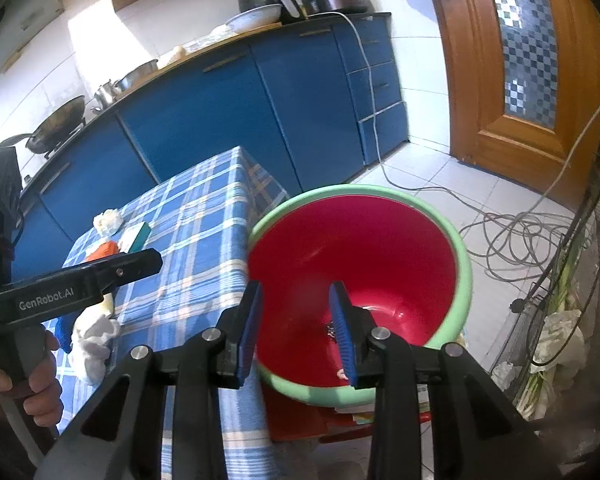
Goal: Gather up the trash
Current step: 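Open the right tool to drop the steel wool while the left tool drops the paper, then move both open tools back toward the table items, then grasp the blue knit cloth with the left tool while the right tool grasps the white glove, then carry the blue cloth and white glove over the red bucket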
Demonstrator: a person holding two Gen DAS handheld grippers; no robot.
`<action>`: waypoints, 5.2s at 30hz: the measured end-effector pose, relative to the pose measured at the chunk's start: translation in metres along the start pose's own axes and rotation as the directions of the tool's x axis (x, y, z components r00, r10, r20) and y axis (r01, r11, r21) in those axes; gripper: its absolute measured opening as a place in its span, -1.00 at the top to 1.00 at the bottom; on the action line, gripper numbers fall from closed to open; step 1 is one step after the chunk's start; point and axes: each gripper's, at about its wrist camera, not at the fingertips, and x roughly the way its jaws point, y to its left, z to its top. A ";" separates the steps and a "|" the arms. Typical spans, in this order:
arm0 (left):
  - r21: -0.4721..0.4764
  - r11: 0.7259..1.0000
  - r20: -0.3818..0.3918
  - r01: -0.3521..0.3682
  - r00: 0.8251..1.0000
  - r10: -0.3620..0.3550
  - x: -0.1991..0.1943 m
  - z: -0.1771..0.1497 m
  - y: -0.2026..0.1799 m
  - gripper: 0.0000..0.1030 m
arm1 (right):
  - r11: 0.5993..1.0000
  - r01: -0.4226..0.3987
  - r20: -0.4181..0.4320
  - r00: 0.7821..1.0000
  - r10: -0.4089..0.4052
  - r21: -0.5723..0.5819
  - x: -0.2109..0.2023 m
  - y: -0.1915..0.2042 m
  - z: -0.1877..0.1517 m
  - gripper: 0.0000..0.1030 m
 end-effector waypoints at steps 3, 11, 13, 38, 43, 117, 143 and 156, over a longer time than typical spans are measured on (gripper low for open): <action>-0.020 1.000 0.005 -0.019 1.000 0.019 -0.008 -0.005 0.011 -0.21 | 1.000 -0.011 -0.003 1.000 0.011 -0.014 0.000 0.009 -0.001 0.25; -0.067 0.995 0.027 -0.068 0.997 0.070 -0.029 -0.016 0.041 -0.21 | 0.998 -0.042 -0.017 0.999 0.042 -0.053 0.001 0.035 -0.006 0.22; -0.081 0.993 0.033 -0.083 0.996 0.086 -0.035 -0.020 0.049 -0.21 | 0.997 -0.049 -0.019 0.999 0.048 -0.063 0.002 0.040 -0.008 0.19; -0.299 0.928 -0.011 -0.221 0.974 0.228 -0.063 -0.083 0.162 -0.21 | 0.979 -0.112 -0.091 0.991 0.098 -0.169 0.009 0.112 -0.035 0.03; -0.317 0.927 -0.019 -0.199 0.979 0.203 -0.054 -0.086 0.168 -0.21 | 0.976 -0.122 -0.115 0.988 0.102 -0.182 0.015 0.121 -0.039 0.03; -0.323 0.946 0.155 -0.040 0.983 0.095 -0.114 -0.089 0.156 0.47 | 0.929 -0.269 -0.186 0.956 0.226 -0.256 0.016 0.184 -0.068 0.57; -0.077 0.994 0.153 0.072 0.986 -0.059 -0.080 -0.027 0.048 0.47 | 0.980 -0.108 -0.018 0.994 0.107 -0.165 -0.023 0.101 -0.025 0.57; 0.026 0.992 0.088 0.120 0.989 -0.122 -0.032 0.000 -0.005 0.47 | 0.997 -0.017 -0.012 1.000 0.016 -0.069 -0.013 0.038 -0.013 0.57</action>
